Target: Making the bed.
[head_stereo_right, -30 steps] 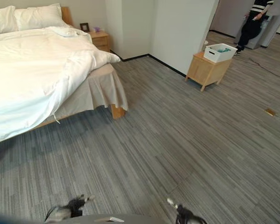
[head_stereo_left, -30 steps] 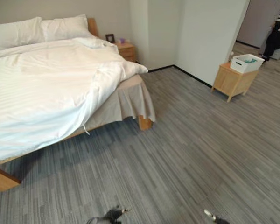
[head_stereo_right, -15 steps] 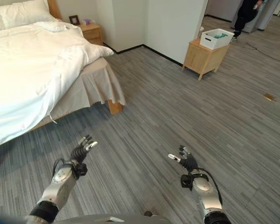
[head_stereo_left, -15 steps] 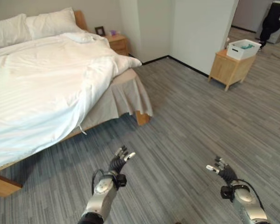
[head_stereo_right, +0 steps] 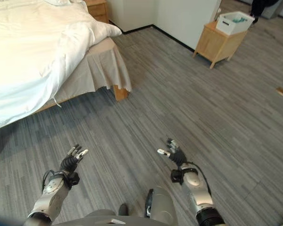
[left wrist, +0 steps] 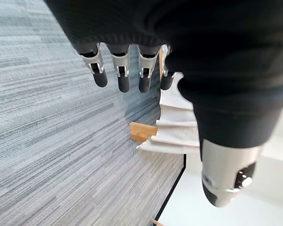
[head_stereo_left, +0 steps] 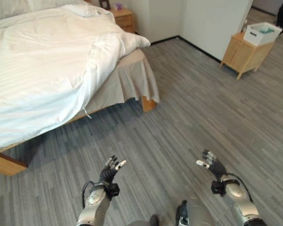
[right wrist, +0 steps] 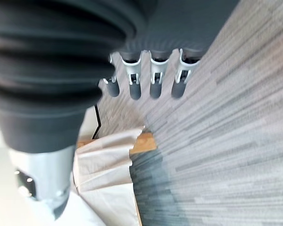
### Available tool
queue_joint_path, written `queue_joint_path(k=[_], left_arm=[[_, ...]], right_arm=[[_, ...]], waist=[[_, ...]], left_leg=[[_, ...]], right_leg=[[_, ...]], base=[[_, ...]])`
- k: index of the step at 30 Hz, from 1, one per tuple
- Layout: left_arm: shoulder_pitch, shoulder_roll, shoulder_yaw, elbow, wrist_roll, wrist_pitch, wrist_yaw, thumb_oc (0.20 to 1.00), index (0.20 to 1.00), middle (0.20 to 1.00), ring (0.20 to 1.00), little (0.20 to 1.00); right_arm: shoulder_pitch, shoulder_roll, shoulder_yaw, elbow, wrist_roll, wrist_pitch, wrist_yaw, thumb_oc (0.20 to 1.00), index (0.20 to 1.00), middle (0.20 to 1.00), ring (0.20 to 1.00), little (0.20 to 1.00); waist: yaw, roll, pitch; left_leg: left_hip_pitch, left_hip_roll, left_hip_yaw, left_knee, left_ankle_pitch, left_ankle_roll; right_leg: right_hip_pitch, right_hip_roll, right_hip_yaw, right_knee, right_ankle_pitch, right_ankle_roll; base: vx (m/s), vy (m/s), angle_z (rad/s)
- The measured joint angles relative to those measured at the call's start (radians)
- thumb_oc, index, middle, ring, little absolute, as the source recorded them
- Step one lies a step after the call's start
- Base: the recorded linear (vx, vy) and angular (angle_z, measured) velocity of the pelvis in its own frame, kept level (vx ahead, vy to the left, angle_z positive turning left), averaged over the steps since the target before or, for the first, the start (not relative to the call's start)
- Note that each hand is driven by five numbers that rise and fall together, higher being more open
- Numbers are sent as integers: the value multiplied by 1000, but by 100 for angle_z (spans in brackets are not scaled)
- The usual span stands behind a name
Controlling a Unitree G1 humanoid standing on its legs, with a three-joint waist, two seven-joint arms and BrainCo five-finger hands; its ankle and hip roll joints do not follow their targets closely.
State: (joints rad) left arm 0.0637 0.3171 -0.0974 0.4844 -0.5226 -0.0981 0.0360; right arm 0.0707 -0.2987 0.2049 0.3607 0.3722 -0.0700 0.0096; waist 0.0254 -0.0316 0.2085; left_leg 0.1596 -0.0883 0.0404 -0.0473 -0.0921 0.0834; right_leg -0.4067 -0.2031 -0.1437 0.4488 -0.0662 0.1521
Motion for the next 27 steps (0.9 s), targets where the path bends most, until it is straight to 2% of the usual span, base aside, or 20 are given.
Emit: queue_joint_path(k=[3, 4, 6, 8, 9, 10, 11, 13, 14, 15, 16, 17, 18, 19, 20, 21, 23, 25, 26, 27], left_arm=[[-41, 15, -8, 13, 29, 1, 2, 1000, 1000, 1000, 1000, 1000], [-70, 17, -17, 19, 38, 1, 2, 1000, 1000, 1000, 1000, 1000], [-90, -6, -34, 15, 62, 3, 3, 1000, 1000, 1000, 1000, 1000], [-81, -9, -68, -34, 74, 4, -2, 1000, 1000, 1000, 1000, 1000], [-74, -9, -83, -60, 80, -3, -12, 1000, 1000, 1000, 1000, 1000], [-78, -25, -83, -55, 85, -1, -12, 1000, 1000, 1000, 1000, 1000], [-77, -38, -82, -51, 88, -1, -12, 1000, 1000, 1000, 1000, 1000], [-88, -61, -72, -49, 82, 2, -13, 1000, 1000, 1000, 1000, 1000], [-98, -58, -70, -63, 65, 2, -14, 1000, 1000, 1000, 1000, 1000], [-97, -48, -79, -62, 63, 2, -13, 1000, 1000, 1000, 1000, 1000], [-92, -32, -85, -67, 63, 9, -21, 1000, 1000, 1000, 1000, 1000], [-94, -33, -90, -103, 63, 13, -30, 1000, 1000, 1000, 1000, 1000], [-94, -33, -90, -121, 63, 13, -36, 1000, 1000, 1000, 1000, 1000], [-98, -33, -91, -120, 61, 13, -43, 1000, 1000, 1000, 1000, 1000], [-91, -38, -92, -117, 56, 13, -52, 1000, 1000, 1000, 1000, 1000], [-81, -39, -93, -119, 56, 13, -56, 1000, 1000, 1000, 1000, 1000], [-41, -31, -88, -118, 57, 14, -62, 1000, 1000, 1000, 1000, 1000], [-9, -31, -71, -120, 58, 14, -70, 1000, 1000, 1000, 1000, 1000], [-5, -30, -63, -120, 57, 15, -73, 1000, 1000, 1000, 1000, 1000], [28, -36, -43, -152, 56, 19, -85, 1000, 1000, 1000, 1000, 1000]], right_arm=[[27, 5, -3, 12, 0, 3, -4, 1000, 1000, 1000, 1000, 1000], [26, 5, -4, 11, 0, 6, -5, 1000, 1000, 1000, 1000, 1000], [39, 7, -18, 6, 0, 7, -2, 1000, 1000, 1000, 1000, 1000], [62, 7, -27, 10, 0, 14, 1, 1000, 1000, 1000, 1000, 1000], [54, 0, -31, 13, -1, 14, 5, 1000, 1000, 1000, 1000, 1000], [29, -1, -44, 33, 0, 15, 7, 1000, 1000, 1000, 1000, 1000], [22, -9, -50, 32, 0, 13, 9, 1000, 1000, 1000, 1000, 1000], [-15, -47, -50, 29, 4, 13, 17, 1000, 1000, 1000, 1000, 1000], [-15, -59, -53, 22, 25, 13, 19, 1000, 1000, 1000, 1000, 1000], [-10, -54, -59, 23, 31, 13, 19, 1000, 1000, 1000, 1000, 1000], [-16, -52, -54, 18, 33, 8, 14, 1000, 1000, 1000, 1000, 1000], [-18, -61, -76, 17, 32, 4, -2, 1000, 1000, 1000, 1000, 1000], [-33, -61, -92, 22, 32, 4, -11, 1000, 1000, 1000, 1000, 1000], [-44, -60, -101, 30, 33, 4, -16, 1000, 1000, 1000, 1000, 1000], [-45, -56, -111, 32, 40, 0, -21, 1000, 1000, 1000, 1000, 1000], [-44, -61, -110, 34, 40, 0, -21, 1000, 1000, 1000, 1000, 1000], [-40, -64, -95, 45, 40, -1, -21, 1000, 1000, 1000, 1000, 1000], [-31, -66, -73, 48, 39, -1, -12, 1000, 1000, 1000, 1000, 1000], [-28, -66, -69, 46, 38, -1, -6, 1000, 1000, 1000, 1000, 1000], [5, -76, -55, 29, 32, 0, 2, 1000, 1000, 1000, 1000, 1000]], waist=[[-46, -22, -11], [-55, -25, -13], [-81, -15, -20], [-102, 3, -43], [-101, -6, -61], [-105, 6, -65], [-104, 7, -72], [-100, 14, -74], [-74, -9, -63], [-52, -24, -57], [-38, -51, -57], [-17, -61, -51], [3, -65, -42], [18, -62, -33], [36, -47, -27], [37, -44, -25], [58, -23, -33], [73, -15, -47], [72, -10, -51], [66, 23, -72]], left_leg=[[-37, 1, -67, 44, -32, -11], [-34, 7, -83, 38, -33, -11], [5, 40, -113, 33, -81, -40], [64, 97, -140, 23, -92, -58], [87, 118, -131, 61, -107, -84], [30, 142, -124, 202, -134, -122], [-16, 149, -117, 312, -130, -129], [-187, 176, -84, 665, -40, -149], [-336, 224, -29, 949, 240, -131], [-357, 263, 11, 1015, 235, -138], [-403, 262, 41, 1035, 212, -156], [-492, 258, 85, 1012, 158, -142], [-553, 250, 121, 955, 158, -140], [-596, 242, 153, 883, 157, -141], [-609, 217, 205, 608, 157, -141], [-588, 196, 213, 454, 161, -136], [-563, 104, 195, 206, 177, -112], [-530, 26, 285, 61, 181, -104], [-510, 8, 324, 46, 179, -77], [-452, 26, 454, 67, 101, 8]], right_leg=[[33, -14, 98, -372, 42, 56], [43, -12, 92, -448, 82, 50], [103, 14, 27, -498, 136, 35], [188, 64, -35, -455, 128, 30], [206, 88, -42, -419, 206, -70], [210, 105, -51, -385, 191, -114], [218, 117, -53, -378, 178, -141], [249, 146, -78, -352, 109, -201], [311, 168, -85, -371, 67, -226], [359, 183, -81, -385, 65, -237], [416, 183, -77, -407, 13, -252], [488, 192, -80, -452, -3, -252], [516, 194, -78, -466, -13, -257], [543, 202, -78, -486, -43, -216], [592, 221, -86, -513, -77, -166], [611, 236, -93, -520, -74, -163], [678, 262, -97, -530, -102, -135], [733, 278, -90, -535, -113, -116], [749, 290, -80, -531, -122, -103], [788, 343, -34, -498, -129, -95]], base=[[377, -142, 48], [483, -195, 47], [651, -290, 42], [390, -220, 56], [474, -323, 25], [481, -421, 2], [459, -488, -6], [458, -481, 3], [461, -322, -12], [424, -217, -23], [459, -158, -9], [646, -125, 3], [728, -58, 4], [759, -9, 2], [643, 35, 12], [618, 32, 9], [549, 17, -17], [474, 6, -36], [910, 106, -40], [565, 107, -30]])
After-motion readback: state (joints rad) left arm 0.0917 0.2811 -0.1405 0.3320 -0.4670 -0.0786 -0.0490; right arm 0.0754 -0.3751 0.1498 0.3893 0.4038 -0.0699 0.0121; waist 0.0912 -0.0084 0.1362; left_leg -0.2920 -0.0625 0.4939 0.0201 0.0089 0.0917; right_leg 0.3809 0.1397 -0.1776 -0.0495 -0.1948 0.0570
